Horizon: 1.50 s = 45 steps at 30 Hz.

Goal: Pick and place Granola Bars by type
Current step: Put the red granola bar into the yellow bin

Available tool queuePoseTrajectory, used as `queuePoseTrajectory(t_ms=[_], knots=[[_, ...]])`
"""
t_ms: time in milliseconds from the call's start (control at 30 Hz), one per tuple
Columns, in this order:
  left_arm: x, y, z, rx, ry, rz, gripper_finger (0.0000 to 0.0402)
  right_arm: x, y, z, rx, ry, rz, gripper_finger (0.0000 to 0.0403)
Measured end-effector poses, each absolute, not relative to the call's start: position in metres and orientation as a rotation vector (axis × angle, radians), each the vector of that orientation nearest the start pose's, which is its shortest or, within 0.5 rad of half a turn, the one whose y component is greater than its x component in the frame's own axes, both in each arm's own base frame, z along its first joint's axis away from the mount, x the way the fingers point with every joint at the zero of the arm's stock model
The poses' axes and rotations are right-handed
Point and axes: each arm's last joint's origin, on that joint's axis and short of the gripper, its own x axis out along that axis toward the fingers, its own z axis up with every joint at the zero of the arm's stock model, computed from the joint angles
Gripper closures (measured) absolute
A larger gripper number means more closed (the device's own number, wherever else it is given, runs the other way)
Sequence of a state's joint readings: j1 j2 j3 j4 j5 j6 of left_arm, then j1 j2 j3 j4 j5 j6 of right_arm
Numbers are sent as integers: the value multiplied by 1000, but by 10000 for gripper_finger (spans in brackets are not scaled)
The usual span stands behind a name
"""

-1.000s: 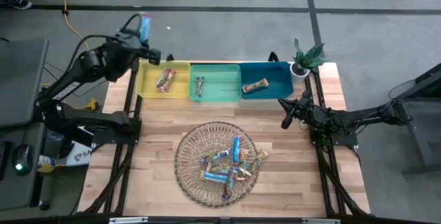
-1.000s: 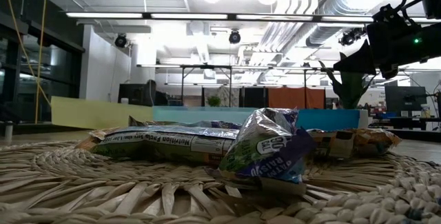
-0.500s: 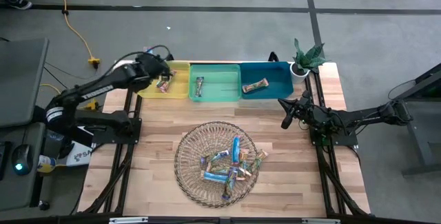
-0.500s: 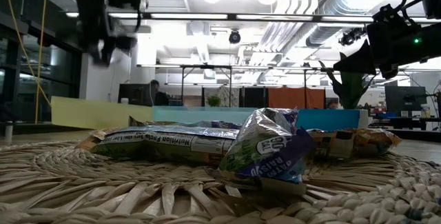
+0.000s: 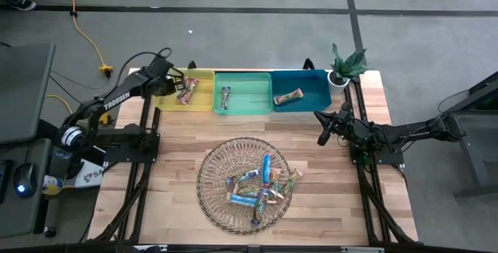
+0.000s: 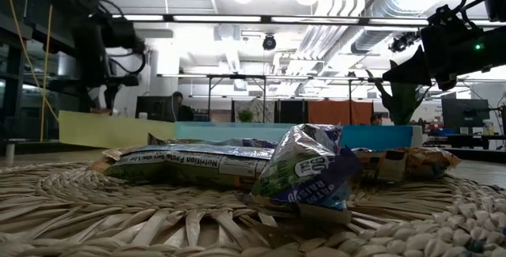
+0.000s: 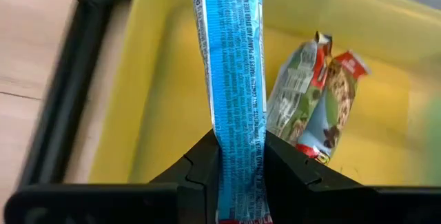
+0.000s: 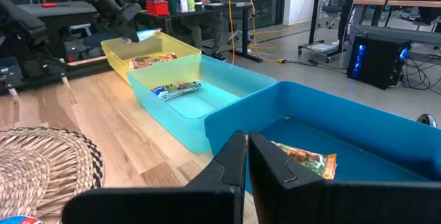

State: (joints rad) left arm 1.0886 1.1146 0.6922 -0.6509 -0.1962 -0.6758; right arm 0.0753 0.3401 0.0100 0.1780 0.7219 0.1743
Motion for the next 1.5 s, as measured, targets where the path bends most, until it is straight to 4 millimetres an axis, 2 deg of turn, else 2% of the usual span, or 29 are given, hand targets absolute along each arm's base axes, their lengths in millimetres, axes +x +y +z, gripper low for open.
queuePoseTrajectory(t_ms=[133, 533, 867, 1167, 1300, 1500], knots=[[80, 184, 203, -1089, 664, 1467, 316, 112, -11, 155, 108, 87, -656, 402], [82, 190, 183, -1121, 828, 1446, 316, 112, -11, 155, 108, 86, -655, 402], [81, 188, 181, -1078, 917, 1397, 316, 112, -11, 155, 108, 86, -656, 402], [81, 187, 181, -1071, 926, 1390, 315, 112, -11, 155, 108, 86, -656, 402], [81, 187, 181, -1069, 929, 1387, 291, 112, -11, 155, 108, 87, -655, 402], [81, 187, 181, -1068, 931, 1386, 211, 112, -11, 155, 108, 86, -655, 402]])
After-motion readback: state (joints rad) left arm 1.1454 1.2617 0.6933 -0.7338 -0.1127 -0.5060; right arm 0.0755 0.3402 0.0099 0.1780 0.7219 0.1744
